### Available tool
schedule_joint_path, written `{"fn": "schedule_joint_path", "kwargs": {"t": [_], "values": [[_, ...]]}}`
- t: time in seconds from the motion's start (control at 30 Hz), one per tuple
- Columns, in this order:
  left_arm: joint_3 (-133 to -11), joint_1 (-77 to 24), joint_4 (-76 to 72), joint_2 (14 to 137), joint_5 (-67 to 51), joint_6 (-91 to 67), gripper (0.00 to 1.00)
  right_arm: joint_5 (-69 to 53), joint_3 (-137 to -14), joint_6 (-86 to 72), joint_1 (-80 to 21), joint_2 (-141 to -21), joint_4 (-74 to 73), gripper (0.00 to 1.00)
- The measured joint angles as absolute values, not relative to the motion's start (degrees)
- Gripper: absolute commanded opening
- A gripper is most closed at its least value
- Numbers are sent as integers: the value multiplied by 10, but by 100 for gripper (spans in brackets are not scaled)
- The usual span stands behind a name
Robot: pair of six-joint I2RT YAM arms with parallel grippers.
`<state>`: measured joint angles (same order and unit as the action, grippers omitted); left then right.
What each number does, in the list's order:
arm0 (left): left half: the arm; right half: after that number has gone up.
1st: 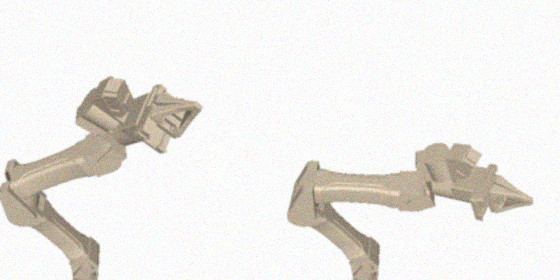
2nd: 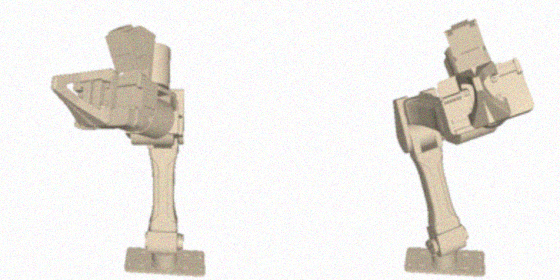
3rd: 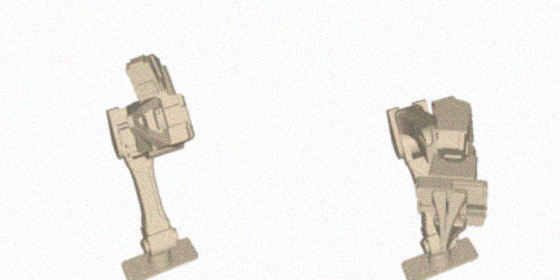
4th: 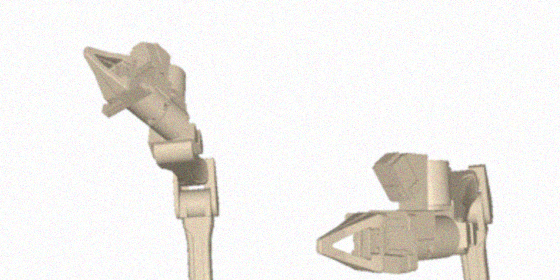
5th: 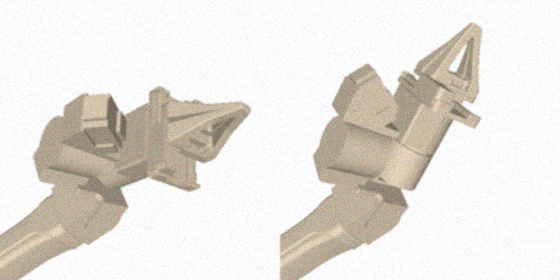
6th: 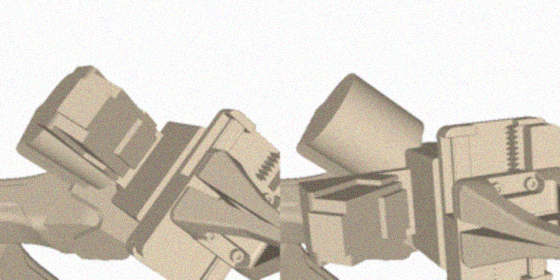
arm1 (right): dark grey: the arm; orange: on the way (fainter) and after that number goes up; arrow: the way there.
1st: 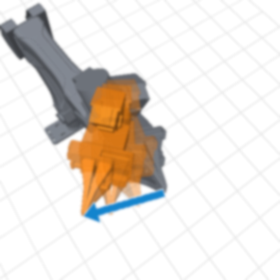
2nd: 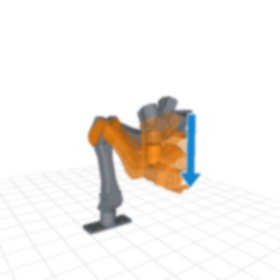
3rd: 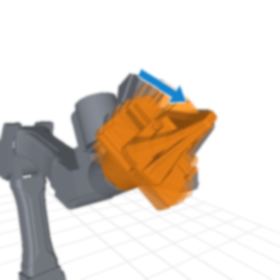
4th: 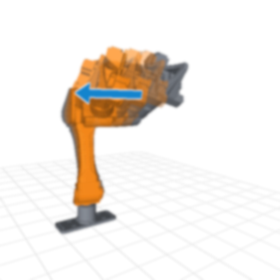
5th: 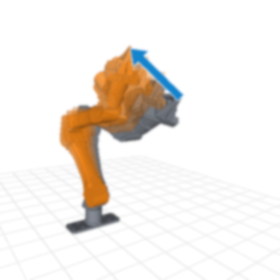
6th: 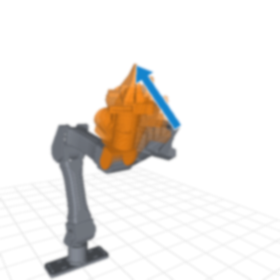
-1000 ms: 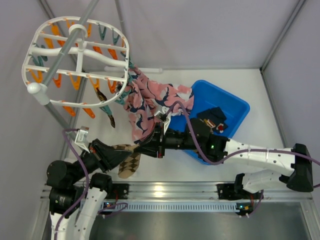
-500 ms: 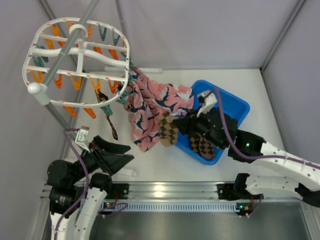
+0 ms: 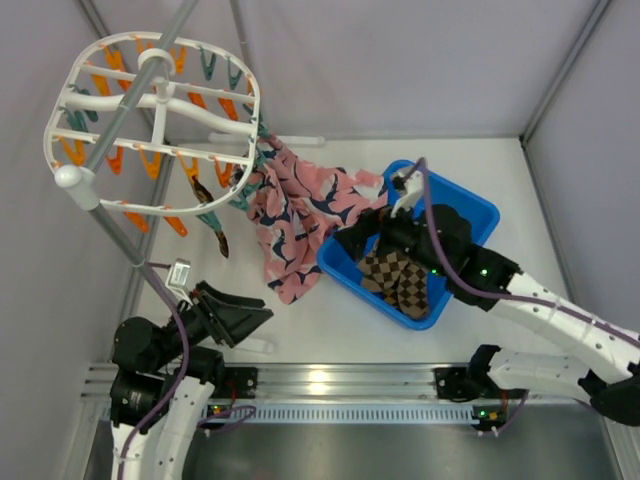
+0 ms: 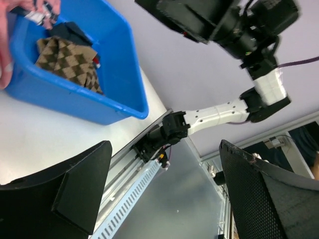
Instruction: Remove the socks clipped to the hanger
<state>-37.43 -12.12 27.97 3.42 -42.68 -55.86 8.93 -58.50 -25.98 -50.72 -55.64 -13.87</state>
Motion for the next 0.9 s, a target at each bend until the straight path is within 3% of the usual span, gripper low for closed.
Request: {"fn": "schedule_joint_path", "kwargs": {"t": [0.1, 0.23, 0.47, 0.7, 0.9], "values": [[-368, -121, 336, 15, -409, -544, 87, 75, -632, -229, -590, -634, -98, 99], [-369, -121, 436, 14, -364, -497, 87, 89, -790, -170, -707, -781, -75, 100], [-419, -121, 577, 14, -281, -423, 87, 86, -892, -131, -734, -887, -53, 99], [-433, -122, 616, 13, -248, -394, 86, 70, -893, -116, -733, -929, 26, 99], [-472, -122, 650, 14, -222, -372, 83, 90, -759, -114, -721, -937, 179, 99]]}}
